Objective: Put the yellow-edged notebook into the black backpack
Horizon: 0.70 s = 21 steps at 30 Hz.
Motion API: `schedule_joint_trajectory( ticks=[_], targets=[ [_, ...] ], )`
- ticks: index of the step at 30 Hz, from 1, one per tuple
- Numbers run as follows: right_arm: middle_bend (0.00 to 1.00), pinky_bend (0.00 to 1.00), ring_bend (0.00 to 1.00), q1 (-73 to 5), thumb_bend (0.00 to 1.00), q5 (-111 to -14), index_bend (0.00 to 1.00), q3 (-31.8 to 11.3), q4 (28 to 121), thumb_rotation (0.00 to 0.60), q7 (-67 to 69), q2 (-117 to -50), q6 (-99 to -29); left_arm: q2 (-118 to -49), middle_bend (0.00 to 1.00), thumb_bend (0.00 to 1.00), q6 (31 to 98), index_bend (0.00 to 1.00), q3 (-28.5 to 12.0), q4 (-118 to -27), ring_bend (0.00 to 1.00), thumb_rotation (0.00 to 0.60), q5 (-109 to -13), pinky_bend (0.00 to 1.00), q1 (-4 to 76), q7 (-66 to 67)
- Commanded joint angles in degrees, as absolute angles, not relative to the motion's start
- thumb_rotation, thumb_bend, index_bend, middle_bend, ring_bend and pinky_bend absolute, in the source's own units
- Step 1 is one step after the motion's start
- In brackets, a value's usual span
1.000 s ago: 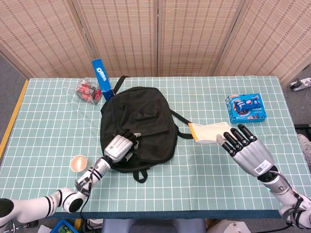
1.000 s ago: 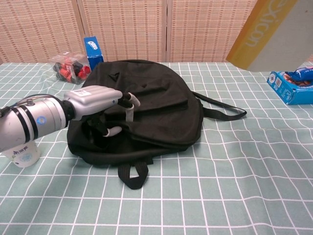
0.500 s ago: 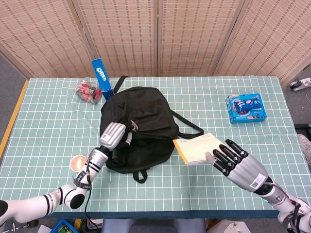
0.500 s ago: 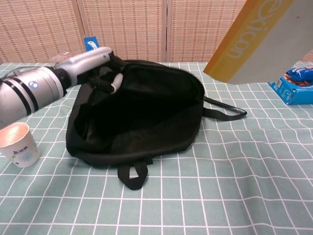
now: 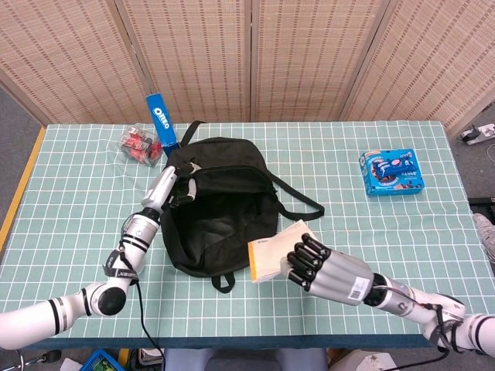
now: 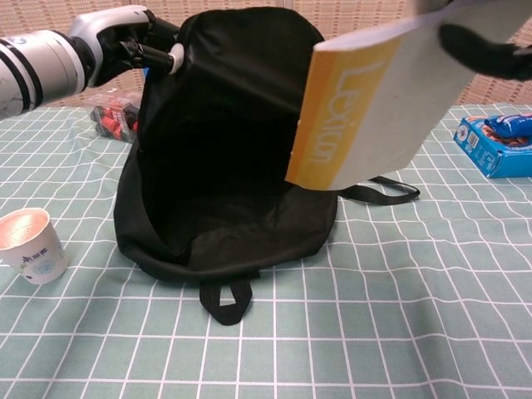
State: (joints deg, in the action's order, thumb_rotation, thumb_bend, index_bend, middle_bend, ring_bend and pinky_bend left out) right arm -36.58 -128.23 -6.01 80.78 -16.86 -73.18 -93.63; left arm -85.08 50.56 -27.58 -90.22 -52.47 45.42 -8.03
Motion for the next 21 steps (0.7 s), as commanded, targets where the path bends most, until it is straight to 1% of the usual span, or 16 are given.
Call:
schedule_joint_trajectory(
  ticks=[1, 6, 9, 15, 21],
  targets=[
    [0.65, 0.48, 0.52, -41.15, 0.51, -129.25, 0.87, -7.45, 77.26, 0.6, -15.99, -76.52, -89.51, -84.51, 0.38, 0.69, 50.28, 0.76, -27.22, -90.74, 0.24, 0.6, -51.84, 0.15, 45.61, -7.8],
    [0.65, 0.48, 0.53, -46.31, 0.51, -129.6, 0.87, -8.48, 71.37, 0.6, -14.23, -81.16, -86.77, -84.05, 0.38, 0.69, 51.01, 0.75, -26.48, -91.41, 0.24, 0.6, -51.94, 0.15, 45.56, -7.76],
    [0.65, 0.48, 0.53, -48.62, 0.51, -129.81, 0.88, -8.43, 67.58, 0.6, -12.95, -83.47, -86.29, -83.89, 0.38, 0.69, 51.3, 0.75, -26.3, -91.69, 0.24, 0.6, -51.92, 0.15, 45.56, -8.0],
    [0.66, 0.48, 0.53, -52.15, 0.51, -129.53, 0.88, -7.5, 58.27, 0.6, -9.75, -89.3, -87.81, -83.51, 0.38, 0.69, 51.41, 0.75, -25.75, -91.43, 0.24, 0.6, -51.6, 0.15, 45.73, -8.12],
    [0.67, 0.48, 0.54, -53.74, 0.51, -128.49, 0.89, -5.05, 45.99, 0.6, -6.87, -96.81, -89.91, -84.4, 0.38, 0.69, 53.08, 0.74, -24.5, -89.05, 0.23, 0.6, -53.06, 0.15, 46.21, -6.54]
  ],
)
